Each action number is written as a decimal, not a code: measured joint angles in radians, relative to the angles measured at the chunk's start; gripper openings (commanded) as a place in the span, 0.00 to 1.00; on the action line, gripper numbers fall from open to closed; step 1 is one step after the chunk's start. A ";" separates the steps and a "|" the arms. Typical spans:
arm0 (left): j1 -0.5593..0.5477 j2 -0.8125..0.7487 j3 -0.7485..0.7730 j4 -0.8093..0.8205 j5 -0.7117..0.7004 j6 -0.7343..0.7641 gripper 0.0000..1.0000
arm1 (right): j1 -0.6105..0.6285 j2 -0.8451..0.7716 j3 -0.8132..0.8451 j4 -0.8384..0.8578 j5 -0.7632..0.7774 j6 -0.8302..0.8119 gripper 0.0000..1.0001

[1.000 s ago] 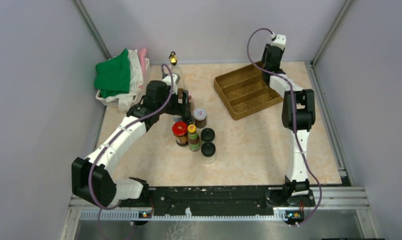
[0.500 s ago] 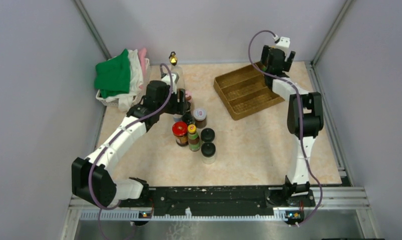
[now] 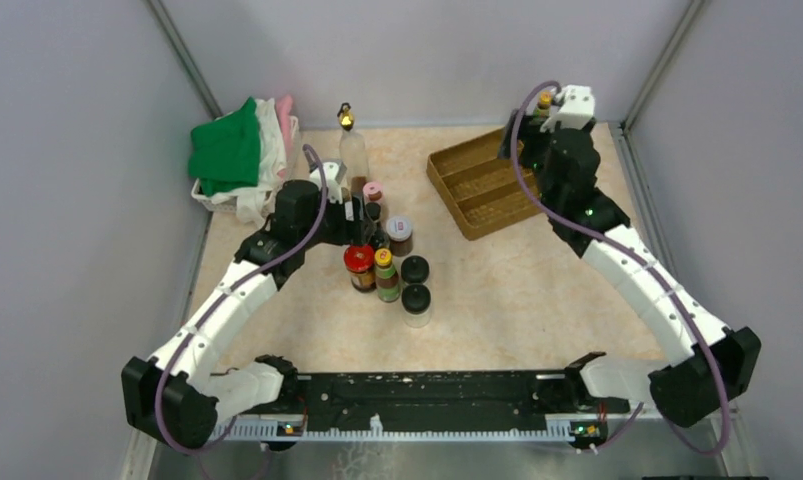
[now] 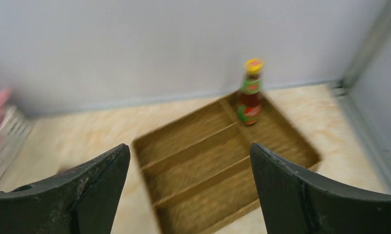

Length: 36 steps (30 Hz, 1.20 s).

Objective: Organize the condiment bottles
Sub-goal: Pick up the bottle from the center of the board.

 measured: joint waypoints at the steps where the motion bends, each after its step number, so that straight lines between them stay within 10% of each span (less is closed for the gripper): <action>1: -0.002 -0.018 -0.008 -0.008 0.007 -0.003 0.85 | 0.036 -0.028 -0.015 -0.031 -0.040 0.011 0.91; 15: 0.006 -0.090 0.000 -0.096 -0.178 -0.043 0.98 | 0.530 0.013 -0.198 -0.264 -0.512 0.023 0.90; 36: 0.216 -0.143 -0.014 -0.115 -0.031 -0.036 0.94 | 0.654 0.247 -0.222 -0.024 -0.542 0.012 0.75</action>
